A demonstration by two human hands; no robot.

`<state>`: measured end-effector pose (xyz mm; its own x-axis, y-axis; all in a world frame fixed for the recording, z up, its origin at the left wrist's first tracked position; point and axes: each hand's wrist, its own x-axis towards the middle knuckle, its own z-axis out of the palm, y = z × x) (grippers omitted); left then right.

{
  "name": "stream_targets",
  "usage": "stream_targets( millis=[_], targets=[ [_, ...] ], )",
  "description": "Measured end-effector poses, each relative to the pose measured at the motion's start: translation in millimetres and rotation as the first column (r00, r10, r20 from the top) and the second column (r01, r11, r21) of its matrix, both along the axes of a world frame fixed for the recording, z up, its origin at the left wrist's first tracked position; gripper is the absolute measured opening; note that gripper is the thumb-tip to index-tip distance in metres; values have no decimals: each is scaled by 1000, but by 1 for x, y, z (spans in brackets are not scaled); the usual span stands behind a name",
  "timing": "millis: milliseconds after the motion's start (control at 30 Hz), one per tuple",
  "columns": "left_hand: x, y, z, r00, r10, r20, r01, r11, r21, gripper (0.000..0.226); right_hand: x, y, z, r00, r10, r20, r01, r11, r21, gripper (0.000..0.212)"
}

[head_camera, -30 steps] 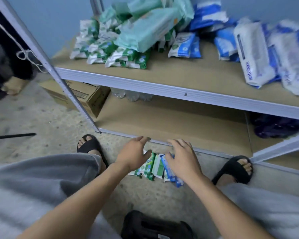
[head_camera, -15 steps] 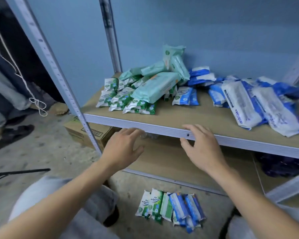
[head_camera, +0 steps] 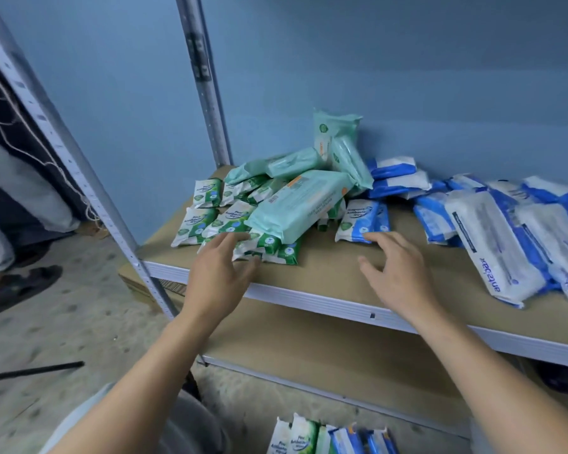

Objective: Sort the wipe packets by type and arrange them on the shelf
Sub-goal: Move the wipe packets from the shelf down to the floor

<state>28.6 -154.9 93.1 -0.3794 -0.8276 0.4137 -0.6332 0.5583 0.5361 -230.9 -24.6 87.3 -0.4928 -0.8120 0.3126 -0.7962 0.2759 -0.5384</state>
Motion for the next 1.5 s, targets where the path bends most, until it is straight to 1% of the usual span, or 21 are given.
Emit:
stream_targets(
  millis=[200,333,533,733,933,1033,1133,1233,1300,1367,1433,1467,1500],
  targets=[
    [-16,-20,2,997,25,-72,-26,1000,-12,26,-9,-37,-3,997,-72,13,73,991,-114,31],
    [-18,-25,4,995,22,-102,-20,1000,20,21,-12,-47,-6,997,-76,-11,74,990,-120,21],
    [-16,-29,4,990,20,-138,-9,997,76,20,-16,-47,-8,995,-58,-80,48,991,-122,11],
    [-6,-23,6,982,-3,-191,21,995,93,17,-22,-33,-7,996,-35,-86,25,994,-110,15],
    [11,-13,9,988,-72,-137,77,997,32,17,-22,-4,-2,994,93,-56,-98,990,-103,19],
    [22,-8,11,991,-86,-98,87,996,1,18,-19,14,-3,989,145,-12,-146,986,-80,23],
    [33,-6,12,996,-47,-79,47,999,6,21,-15,28,-1,984,179,-5,-179,983,-45,25],
    [39,-7,6,998,38,-58,-35,998,46,25,-11,41,5,972,235,14,-235,971,53,28],
    [36,-3,5,995,77,-69,-71,994,85,24,-6,47,8,965,262,16,-262,960,103,29],
    [29,2,5,991,96,-95,-87,992,90,20,0,50,10,969,248,11,-248,963,103,26],
    [22,8,4,985,91,-145,-76,991,109,31,7,48,11,980,198,18,-199,975,97,17],
    [18,11,2,982,87,-169,-65,989,129,32,11,45,11,985,169,29,-171,981,93,17],
    [14,13,1,981,84,-175,-58,988,145,34,14,42,10,990,137,40,-140,986,90,24]
  ],
)
